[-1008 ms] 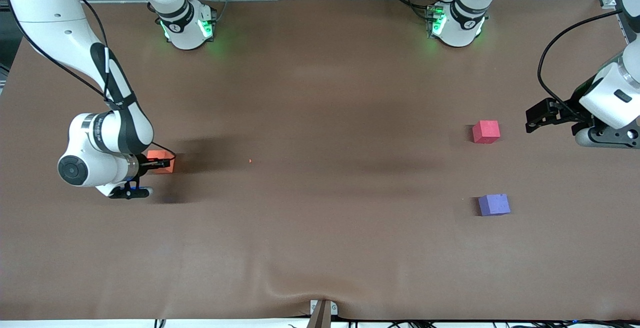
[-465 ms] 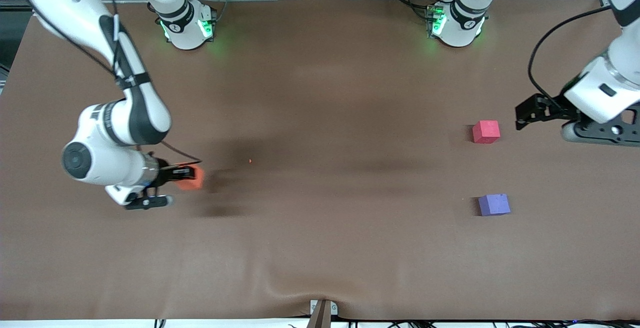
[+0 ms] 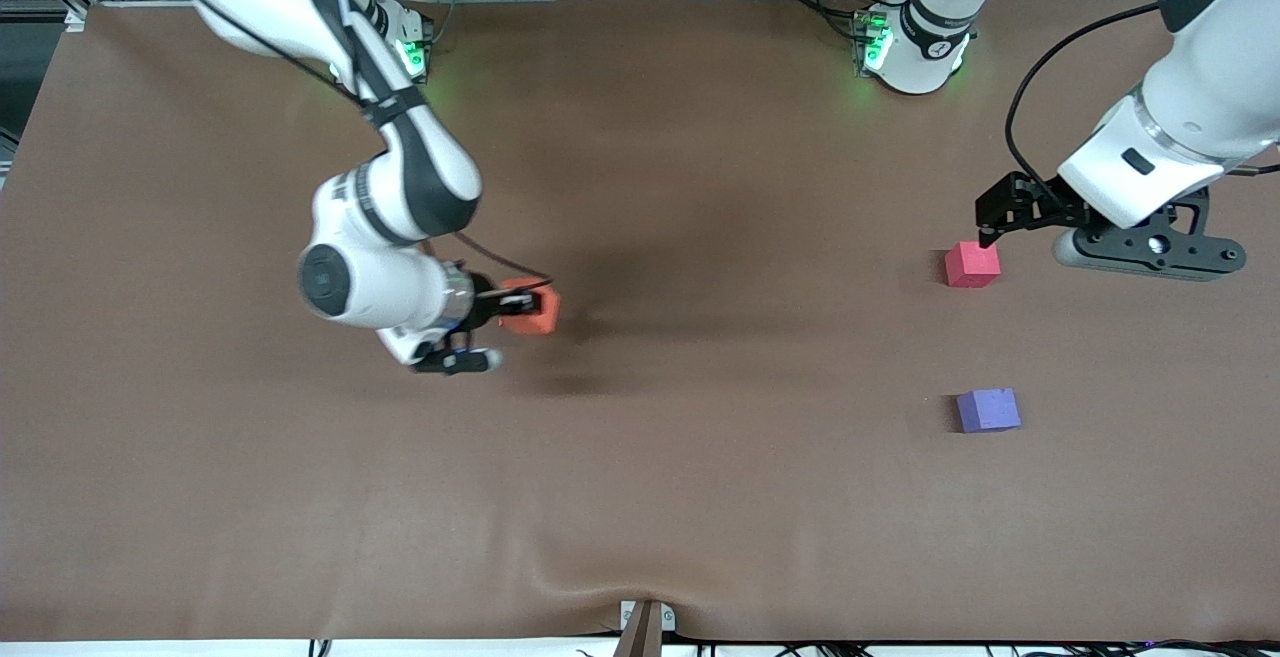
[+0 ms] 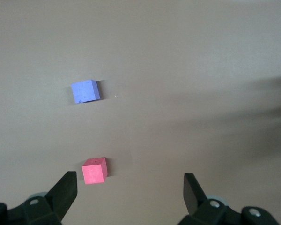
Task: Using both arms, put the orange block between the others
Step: 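Carry the orange cube to mid-table while the left gripper approaches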
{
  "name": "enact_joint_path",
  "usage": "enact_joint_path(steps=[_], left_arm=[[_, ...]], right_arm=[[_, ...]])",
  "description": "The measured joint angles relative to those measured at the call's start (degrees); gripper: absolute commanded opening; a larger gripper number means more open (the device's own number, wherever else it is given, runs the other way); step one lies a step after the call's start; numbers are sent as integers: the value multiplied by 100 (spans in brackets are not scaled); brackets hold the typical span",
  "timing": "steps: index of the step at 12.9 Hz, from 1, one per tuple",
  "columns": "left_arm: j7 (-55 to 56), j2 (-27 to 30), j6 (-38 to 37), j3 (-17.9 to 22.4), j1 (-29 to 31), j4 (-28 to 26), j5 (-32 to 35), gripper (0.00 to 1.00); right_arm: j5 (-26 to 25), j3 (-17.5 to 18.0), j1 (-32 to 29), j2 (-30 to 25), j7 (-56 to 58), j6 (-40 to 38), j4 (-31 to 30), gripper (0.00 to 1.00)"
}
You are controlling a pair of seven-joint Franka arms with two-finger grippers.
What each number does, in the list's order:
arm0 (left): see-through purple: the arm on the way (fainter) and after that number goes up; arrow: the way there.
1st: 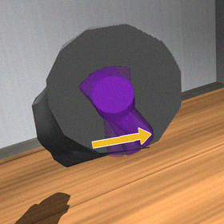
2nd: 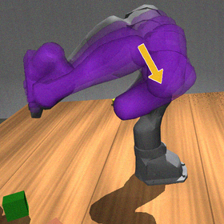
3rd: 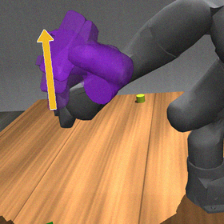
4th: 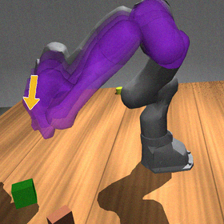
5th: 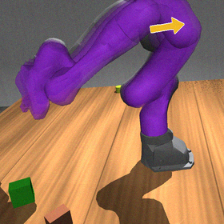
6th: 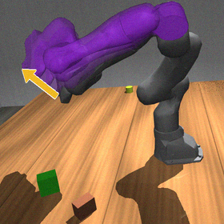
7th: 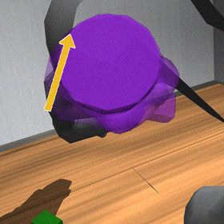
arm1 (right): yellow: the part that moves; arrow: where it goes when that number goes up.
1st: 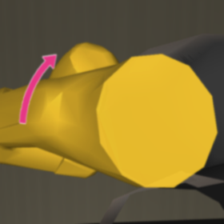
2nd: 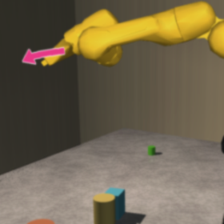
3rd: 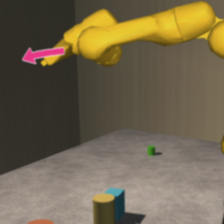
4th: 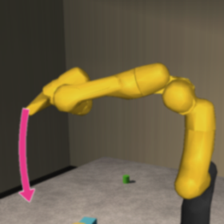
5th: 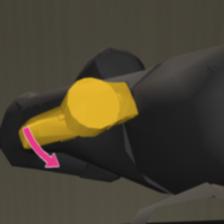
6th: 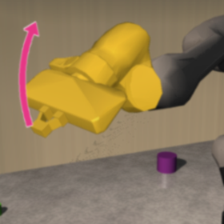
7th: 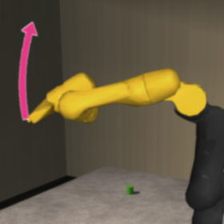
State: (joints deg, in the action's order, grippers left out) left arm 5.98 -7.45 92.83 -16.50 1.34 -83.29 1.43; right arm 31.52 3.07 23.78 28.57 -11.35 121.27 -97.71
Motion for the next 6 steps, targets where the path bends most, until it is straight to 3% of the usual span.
enact_joint_path(steps=[6], left_arm=[[0, 3, -29, -12, -1, -59, 0, 100]], right_arm=[[1591, -16, 1479, 698, -127, 1729, 145, 42]])
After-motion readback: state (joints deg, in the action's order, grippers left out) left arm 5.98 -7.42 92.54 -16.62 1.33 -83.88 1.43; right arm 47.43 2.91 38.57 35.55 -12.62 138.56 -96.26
